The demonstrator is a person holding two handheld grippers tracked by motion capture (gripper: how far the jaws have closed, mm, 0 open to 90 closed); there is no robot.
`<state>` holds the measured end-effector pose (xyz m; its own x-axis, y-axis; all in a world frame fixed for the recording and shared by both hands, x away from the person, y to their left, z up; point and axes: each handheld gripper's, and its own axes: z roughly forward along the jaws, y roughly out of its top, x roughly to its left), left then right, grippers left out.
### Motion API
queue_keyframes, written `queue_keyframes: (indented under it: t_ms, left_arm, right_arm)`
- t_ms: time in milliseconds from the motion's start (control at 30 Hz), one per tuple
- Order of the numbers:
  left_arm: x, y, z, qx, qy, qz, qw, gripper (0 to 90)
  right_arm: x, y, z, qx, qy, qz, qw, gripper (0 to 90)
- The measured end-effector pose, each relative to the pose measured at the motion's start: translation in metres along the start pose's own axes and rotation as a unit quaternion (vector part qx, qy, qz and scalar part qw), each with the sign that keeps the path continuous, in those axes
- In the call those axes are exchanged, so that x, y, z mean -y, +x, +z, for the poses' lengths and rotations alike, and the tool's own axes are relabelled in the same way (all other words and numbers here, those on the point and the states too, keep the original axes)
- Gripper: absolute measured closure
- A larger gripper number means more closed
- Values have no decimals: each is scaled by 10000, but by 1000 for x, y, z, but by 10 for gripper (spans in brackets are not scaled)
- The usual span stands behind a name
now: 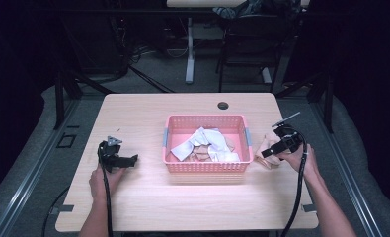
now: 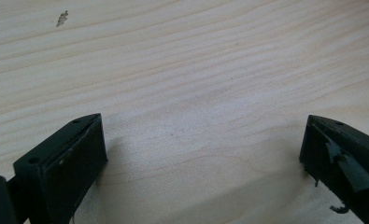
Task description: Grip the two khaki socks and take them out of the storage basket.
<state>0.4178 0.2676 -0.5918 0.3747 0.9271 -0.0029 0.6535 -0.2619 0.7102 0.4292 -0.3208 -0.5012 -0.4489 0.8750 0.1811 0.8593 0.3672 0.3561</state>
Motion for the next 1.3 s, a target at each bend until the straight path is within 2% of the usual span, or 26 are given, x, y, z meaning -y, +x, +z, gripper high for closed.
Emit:
queue_keyframes:
  t_ms: [233, 433, 500, 533, 633, 833, 967, 1100, 1300]
  left_arm:
    - [0, 0, 0, -4, 0, -2, 10000, 2]
    - [0, 0, 0, -4, 2, 2, 10000, 2]
    - [0, 0, 0, -8, 0, -7, 10000, 2]
    - [0, 0, 0, -12, -2, -11, 10000, 2]
    - [0, 0, 1, -43, -17, -37, 10000, 2]
    - [-1, 0, 1, -53, 2, -47, 10000, 2]
    - [-1, 0, 0, -61, 5, -48, 10000, 2]
    - [-1, 0, 0, -61, 5, -49, 10000, 2]
    - [-1, 0, 0, -62, 5, -48, 10000, 2]
  right_arm:
    - [-1, 1, -10, 8, -209, -25, 9998, 155]
    - [-2, 4, -15, 71, -396, -20, 9992, 112]
    - [-1, 5, -19, 108, -385, -106, 9991, 92]
    - [-1, 8, -21, 127, -483, -67, 9987, 84]
    - [5, 12, -30, 215, -552, -144, 9981, 68]
    - [19, 15, -42, 268, -802, -109, 9964, 66]
    - [34, 15, -42, 324, -764, -105, 9965, 66]
    - [47, 11, -37, 360, -535, -86, 9979, 67]
    - [62, 7, -29, 345, -450, -3, 9984, 72]
